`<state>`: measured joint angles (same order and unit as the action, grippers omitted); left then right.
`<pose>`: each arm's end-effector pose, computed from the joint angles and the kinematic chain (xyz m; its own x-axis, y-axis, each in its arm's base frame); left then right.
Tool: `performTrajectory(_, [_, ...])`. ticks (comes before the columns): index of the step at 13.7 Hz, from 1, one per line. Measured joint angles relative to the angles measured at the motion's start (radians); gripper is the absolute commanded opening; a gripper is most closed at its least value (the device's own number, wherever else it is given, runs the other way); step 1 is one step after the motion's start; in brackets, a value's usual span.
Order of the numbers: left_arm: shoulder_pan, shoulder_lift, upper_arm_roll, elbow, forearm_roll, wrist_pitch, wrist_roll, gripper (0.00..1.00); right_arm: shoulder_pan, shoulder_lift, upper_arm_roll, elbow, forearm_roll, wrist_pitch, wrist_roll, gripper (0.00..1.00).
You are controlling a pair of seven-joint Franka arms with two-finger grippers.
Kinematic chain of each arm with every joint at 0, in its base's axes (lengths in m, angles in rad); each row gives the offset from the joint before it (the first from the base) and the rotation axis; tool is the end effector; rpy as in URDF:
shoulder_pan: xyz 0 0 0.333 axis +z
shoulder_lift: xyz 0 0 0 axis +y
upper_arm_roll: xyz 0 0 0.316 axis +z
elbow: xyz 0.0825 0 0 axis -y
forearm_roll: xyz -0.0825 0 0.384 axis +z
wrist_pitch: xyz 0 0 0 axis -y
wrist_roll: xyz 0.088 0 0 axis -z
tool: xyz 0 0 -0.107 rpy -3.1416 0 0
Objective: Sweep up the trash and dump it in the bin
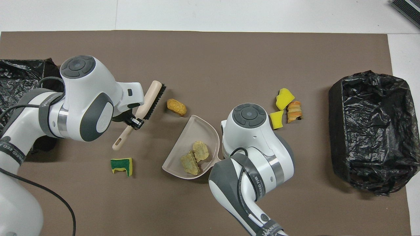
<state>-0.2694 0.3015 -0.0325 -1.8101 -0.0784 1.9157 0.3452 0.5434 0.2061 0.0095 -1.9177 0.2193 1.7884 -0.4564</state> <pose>0.5810 -0.1855 0.3615 0.8013 -0.5770 -0.1581 -0.5605 -0.8165 0.1384 0.4707 0.3121 0.3657 0.5583 0.8007 -0.2171 0.7364 -0.5988 -0.3149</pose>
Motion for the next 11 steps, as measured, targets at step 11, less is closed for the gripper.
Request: performTrajectory(11, [-0.167, -0.004, -0.036, -0.002, -0.026, -0.099, 0.154, 0.0, -0.047, 0.036, -0.001, 0.031, -0.009, 0.017, -0.001, 0.0])
